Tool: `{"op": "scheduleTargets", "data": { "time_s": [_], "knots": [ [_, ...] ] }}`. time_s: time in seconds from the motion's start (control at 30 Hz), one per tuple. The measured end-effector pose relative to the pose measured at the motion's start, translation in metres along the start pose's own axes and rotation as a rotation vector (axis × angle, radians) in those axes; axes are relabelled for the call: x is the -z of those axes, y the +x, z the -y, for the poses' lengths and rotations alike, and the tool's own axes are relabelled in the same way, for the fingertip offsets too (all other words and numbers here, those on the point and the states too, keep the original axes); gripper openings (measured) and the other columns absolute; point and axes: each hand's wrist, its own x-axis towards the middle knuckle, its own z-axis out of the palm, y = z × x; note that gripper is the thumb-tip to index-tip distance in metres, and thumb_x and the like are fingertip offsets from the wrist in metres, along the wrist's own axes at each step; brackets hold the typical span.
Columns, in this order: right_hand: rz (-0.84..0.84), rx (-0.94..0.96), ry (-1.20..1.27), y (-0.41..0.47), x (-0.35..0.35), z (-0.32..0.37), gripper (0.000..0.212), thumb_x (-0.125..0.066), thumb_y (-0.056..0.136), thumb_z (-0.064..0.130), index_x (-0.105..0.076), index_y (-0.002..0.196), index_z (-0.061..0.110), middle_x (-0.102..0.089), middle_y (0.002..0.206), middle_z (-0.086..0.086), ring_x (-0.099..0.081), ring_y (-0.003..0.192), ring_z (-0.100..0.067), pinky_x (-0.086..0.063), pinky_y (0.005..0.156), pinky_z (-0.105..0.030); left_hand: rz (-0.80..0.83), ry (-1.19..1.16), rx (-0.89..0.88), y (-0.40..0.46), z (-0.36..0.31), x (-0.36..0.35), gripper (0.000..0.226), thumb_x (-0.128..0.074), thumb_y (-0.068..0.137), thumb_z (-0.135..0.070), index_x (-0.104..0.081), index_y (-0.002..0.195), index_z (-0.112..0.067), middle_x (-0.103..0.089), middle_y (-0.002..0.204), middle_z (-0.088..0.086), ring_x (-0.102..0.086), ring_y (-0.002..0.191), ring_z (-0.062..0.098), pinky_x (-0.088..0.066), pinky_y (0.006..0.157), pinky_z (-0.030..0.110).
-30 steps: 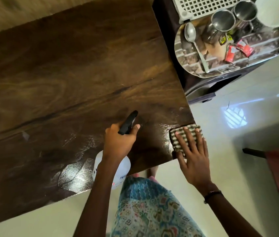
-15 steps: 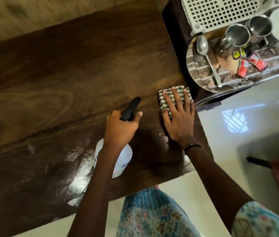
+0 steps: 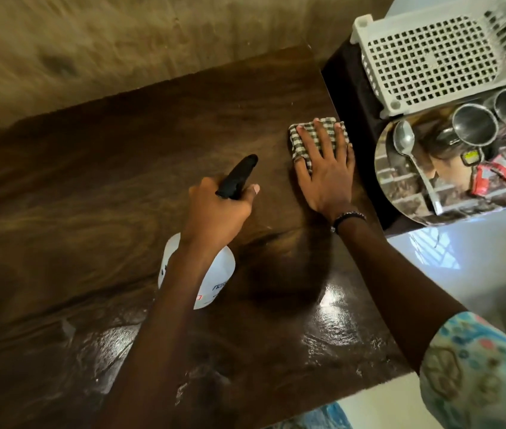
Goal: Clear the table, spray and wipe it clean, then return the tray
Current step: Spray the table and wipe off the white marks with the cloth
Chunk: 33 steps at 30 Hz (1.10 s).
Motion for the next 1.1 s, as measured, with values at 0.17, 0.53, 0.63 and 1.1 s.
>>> {"op": "scheduleTargets", "data": {
  "time_s": [0.17,0.53,0.63,1.1],
  "knots": [
    [0.018,0.022,0.004,0.049,-0.003,0.011,0.057,-0.035,0.093,0.044,-0.025,0.149,0.036,-0.019,0.16,0.004,-0.007,0.148,-0.029,-0.009,0.117,-0.051,-0.027,-0.014,0.048,0.027,-0.003,0.005,0.038,-0.069,0.079,-0.044,-0.033,0.071,-0.034,-0.061,0.111,0.013,-0.061,0.086,0.023,-0.048,0.068,0.034],
    [0.04,0.064,-0.027,0.132,0.001,0.026,0.056,-0.034,0.095,0.044,-0.023,0.149,0.037,-0.016,0.16,0.006,-0.004,0.149,-0.027,-0.007,0.118,-0.049,-0.054,-0.048,0.071,0.066,-0.022,0.019,0.03,-0.07,0.078,-0.043,-0.044,0.07,-0.031,-0.065,0.103,0.015,-0.06,0.081,0.033,-0.052,0.071,0.038],
    [0.045,-0.024,-0.026,0.142,-0.003,0.041,0.055,-0.034,0.097,0.044,-0.021,0.15,0.037,-0.012,0.161,0.006,-0.001,0.149,-0.027,-0.005,0.119,-0.049,-0.049,-0.064,0.089,0.073,-0.02,0.027,0.03,-0.07,0.077,-0.045,-0.043,0.073,-0.033,-0.064,0.106,0.014,-0.061,0.085,0.033,-0.053,0.075,0.039],
    [0.149,0.221,-0.044,0.111,-0.05,0.199,0.056,-0.035,0.097,0.046,-0.022,0.15,0.036,-0.01,0.161,0.005,0.0,0.149,-0.029,-0.005,0.118,-0.051,-0.082,-0.152,0.121,0.078,0.02,0.087,0.032,-0.069,0.08,-0.038,-0.038,0.075,-0.029,-0.062,0.092,0.003,-0.053,0.069,0.01,-0.035,0.052,0.016]
  ]
}}
